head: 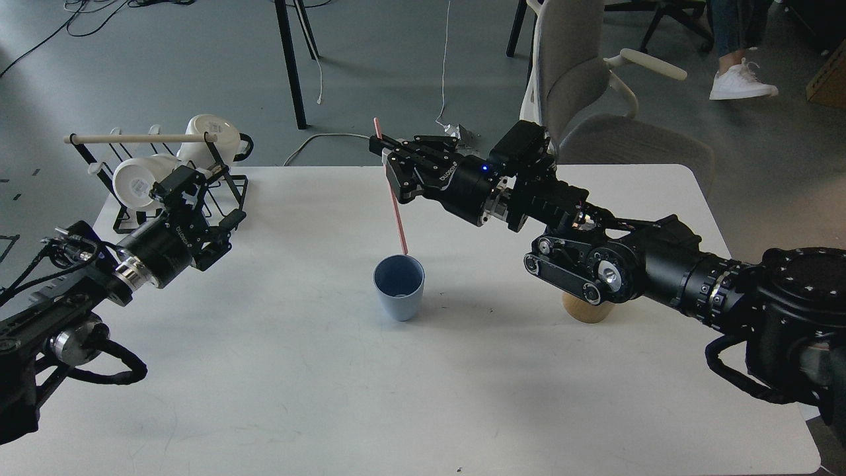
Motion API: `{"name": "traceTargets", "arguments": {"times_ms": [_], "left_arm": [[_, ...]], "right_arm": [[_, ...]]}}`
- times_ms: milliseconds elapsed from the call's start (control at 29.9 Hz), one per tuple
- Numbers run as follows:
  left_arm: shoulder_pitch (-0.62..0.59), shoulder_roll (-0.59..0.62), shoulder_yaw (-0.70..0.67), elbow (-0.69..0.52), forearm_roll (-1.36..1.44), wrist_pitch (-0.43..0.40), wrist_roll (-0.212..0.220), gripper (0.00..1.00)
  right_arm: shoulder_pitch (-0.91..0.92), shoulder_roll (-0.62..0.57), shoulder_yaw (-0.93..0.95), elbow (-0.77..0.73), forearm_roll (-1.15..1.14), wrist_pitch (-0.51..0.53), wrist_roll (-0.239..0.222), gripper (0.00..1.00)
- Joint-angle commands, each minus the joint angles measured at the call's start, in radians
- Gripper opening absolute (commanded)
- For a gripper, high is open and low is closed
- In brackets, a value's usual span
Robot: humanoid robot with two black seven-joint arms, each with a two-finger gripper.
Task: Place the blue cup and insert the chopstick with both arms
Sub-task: 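Carry the straw over the blue cup and lower it inside, then release the straw and raise the right gripper away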
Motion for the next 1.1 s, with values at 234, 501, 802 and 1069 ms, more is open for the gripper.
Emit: {"name": "traceTargets", "arguments": {"times_ms": [234, 501, 802, 1069], "left_arm": [[0.001, -0.002, 0.000, 0.000, -0.001, 0.000, 0.000, 0.95], [0.001, -0.002, 0.000, 0.000, -0.001, -0.002, 0.000, 0.96], [0.001, -0.002, -0.001, 0.000, -0.001, -0.002, 0.000, 0.96], [0.001, -0.002, -0.001, 0.000, -0.001, -0.002, 0.000, 0.96]], "right_arm": [[-0.005, 0.000, 0.010, 0.042, 0.004, 0.000, 0.000, 0.00], [-0.035, 0.000, -0.002, 0.040, 0.001, 0.000, 0.000, 0.01], [-0.075, 0.000, -0.005, 0.039, 0.001, 0.000, 0.000, 0.24], [-0.092, 0.000, 0.000, 0.042, 0.005, 0.000, 0.000, 0.53]]}}
